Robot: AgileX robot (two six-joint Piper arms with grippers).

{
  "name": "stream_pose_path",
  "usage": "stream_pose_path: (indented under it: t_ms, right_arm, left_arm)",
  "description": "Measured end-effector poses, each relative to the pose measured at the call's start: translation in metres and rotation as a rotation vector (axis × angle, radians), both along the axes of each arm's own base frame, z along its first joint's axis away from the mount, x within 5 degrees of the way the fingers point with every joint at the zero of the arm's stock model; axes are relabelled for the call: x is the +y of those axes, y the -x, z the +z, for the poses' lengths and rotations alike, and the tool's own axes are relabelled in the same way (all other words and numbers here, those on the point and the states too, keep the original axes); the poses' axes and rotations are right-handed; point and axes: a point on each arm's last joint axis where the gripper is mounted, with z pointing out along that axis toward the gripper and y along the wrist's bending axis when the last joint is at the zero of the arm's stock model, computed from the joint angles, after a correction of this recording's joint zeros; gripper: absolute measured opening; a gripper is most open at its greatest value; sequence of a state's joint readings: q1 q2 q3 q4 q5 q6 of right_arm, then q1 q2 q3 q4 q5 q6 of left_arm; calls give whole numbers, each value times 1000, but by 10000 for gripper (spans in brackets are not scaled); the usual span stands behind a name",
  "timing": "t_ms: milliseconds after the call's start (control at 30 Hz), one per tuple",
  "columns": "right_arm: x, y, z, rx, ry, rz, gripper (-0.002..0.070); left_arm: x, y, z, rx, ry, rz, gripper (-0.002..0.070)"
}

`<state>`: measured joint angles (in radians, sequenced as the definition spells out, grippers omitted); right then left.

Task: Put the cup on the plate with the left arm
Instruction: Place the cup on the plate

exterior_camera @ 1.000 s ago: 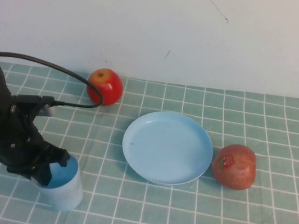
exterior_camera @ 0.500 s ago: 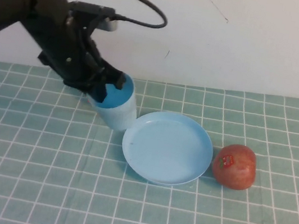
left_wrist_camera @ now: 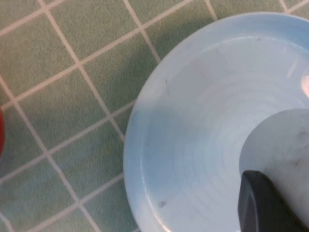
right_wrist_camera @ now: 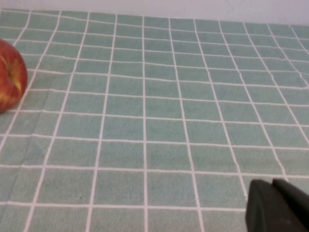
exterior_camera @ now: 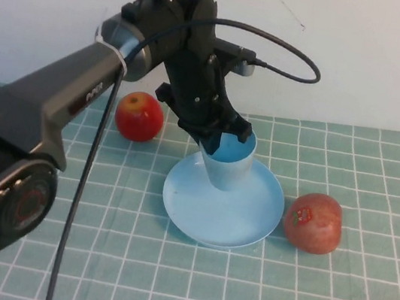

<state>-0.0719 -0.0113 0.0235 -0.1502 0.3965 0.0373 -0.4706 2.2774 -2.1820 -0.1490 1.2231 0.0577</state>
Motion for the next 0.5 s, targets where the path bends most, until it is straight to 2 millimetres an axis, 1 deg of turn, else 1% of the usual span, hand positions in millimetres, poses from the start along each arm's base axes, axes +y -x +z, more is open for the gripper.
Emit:
stream_pose_path:
  t_ms: [100,233,333,367,433,500]
  right_arm:
    - [0,0,0,0,0,0,-2]
    - [0,0,0,0,0,0,-2]
    - [0,0,0,0,0,0,-2]
    - [0,0,0,0,0,0,-2]
    - [0,0,0,0,0,0,-2]
    - [0,0,0,0,0,0,-2]
  left_arm:
    - [-4,-8,-19,23,-14,-1,13]
    - [-6,-12,-42,60,-35,0,13]
    - [-6,-13,-46,67,-39,0,31]
    - [-6,-13,-46,67,-39,0,53]
    - [-6,-13,-45,63,-37,0,123]
    - [-6,-14,-44,65,-35,14,233]
